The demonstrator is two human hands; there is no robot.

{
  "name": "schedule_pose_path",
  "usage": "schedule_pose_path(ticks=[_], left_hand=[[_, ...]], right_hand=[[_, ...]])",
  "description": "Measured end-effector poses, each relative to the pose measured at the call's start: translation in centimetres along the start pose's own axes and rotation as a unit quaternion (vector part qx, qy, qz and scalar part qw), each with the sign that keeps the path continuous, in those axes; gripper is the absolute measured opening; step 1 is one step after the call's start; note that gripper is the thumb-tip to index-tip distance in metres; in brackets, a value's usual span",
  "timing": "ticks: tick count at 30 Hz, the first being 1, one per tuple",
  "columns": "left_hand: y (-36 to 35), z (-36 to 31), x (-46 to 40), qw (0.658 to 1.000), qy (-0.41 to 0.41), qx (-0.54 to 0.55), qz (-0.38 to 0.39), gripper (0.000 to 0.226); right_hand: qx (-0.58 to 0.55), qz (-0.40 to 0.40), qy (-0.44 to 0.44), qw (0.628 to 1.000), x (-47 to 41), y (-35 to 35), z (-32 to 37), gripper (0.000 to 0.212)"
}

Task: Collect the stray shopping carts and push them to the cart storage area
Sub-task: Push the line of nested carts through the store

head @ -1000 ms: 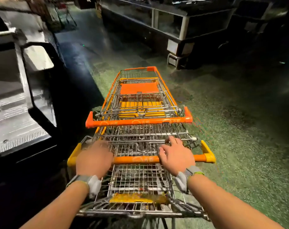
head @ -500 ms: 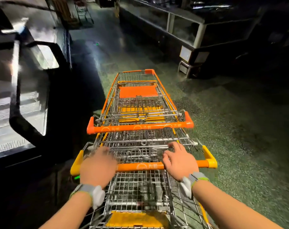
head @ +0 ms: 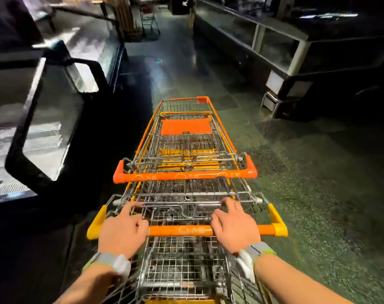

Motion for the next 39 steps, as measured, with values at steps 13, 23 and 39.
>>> schedule_pose_path(ticks=[13,23,39], left_hand=[[-2.8,-7.4,-6.0,0.991,0.094,-0.032,0.087,0.04],[-6.0,-10.5,-10.2,0.996,0.081,0.008,0.038,0.035],[-7.8,-14.7,-17.5,0.987,-0.048,0.07,0.138,0.058]], right_hand=[[-0.023,-0.025,0.039,0.999,-7.0,-0.1,-9.4,0.047],[-0.006,-0.016,0.084,0.996,-12.7,-1.0,-14.8,0.042],[-0.027,-0.016,0.132,0.991,-20.6,-0.5,-19.2,0.05]])
Point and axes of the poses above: each hand's wrist, its own x-axis away from the middle knuckle, its own y-axis out of the back of the hand, z = x × y, the point moved 8 cm from there along -x, towards the middle knuckle, and after that the axes turned 9 degrees about x, right-handed, at the moved point
